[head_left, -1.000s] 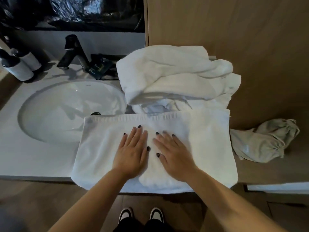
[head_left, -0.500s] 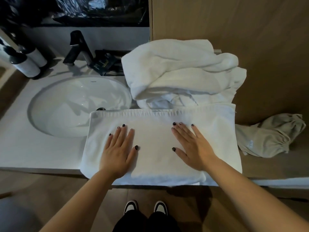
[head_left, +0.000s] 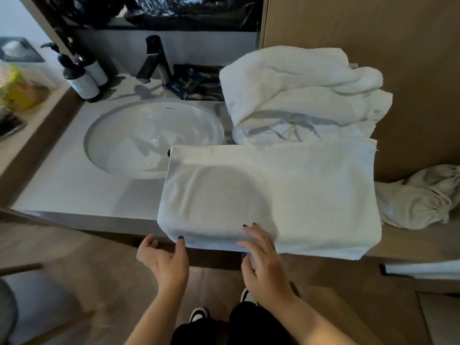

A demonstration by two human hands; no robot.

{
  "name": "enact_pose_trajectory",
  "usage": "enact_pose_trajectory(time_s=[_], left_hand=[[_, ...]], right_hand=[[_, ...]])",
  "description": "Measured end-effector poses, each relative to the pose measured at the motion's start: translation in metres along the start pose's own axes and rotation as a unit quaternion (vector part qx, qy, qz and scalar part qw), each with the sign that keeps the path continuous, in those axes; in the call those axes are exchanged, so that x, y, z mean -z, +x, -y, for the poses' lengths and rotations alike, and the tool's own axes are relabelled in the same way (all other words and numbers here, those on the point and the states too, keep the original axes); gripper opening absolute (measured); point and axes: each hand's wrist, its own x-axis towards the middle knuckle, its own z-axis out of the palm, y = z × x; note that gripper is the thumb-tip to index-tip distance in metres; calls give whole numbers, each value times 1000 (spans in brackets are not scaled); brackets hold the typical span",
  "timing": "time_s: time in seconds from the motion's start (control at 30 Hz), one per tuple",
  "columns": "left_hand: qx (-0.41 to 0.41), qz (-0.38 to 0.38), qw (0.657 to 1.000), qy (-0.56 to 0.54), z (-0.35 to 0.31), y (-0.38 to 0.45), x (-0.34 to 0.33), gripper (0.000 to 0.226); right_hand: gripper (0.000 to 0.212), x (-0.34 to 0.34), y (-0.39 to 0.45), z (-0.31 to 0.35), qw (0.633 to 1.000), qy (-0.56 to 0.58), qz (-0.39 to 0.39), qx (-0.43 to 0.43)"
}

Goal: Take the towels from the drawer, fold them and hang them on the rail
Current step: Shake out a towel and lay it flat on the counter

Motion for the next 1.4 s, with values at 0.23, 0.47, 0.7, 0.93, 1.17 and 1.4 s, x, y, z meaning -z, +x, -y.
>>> enact_pose_trajectory(time_s=[0.23,0.47,0.7,0.93,1.17,1.4], left_hand=[[66,216,974,-13,30,62,14,66],[41,374,926,39,43,80,26,42],[89,421,898,95,50,73,54,36],[29,399,908,126,42,45,79,35],[65,458,884,72,29,26,86,42],[85,370,925,20,23,19,92,34]], right_hand=[[46,-25,-18,28,971,142,-68,-182],[40,-78,-43,68,877,244,-119,-396],[23,-123,-67,102,773,335,-65,-535],[16,-152,-69,102,750,304,-5,-588],[44,-156,-69,88,494,610,-157,-599],[31,-144,-53,87,424,702,-305,-484]])
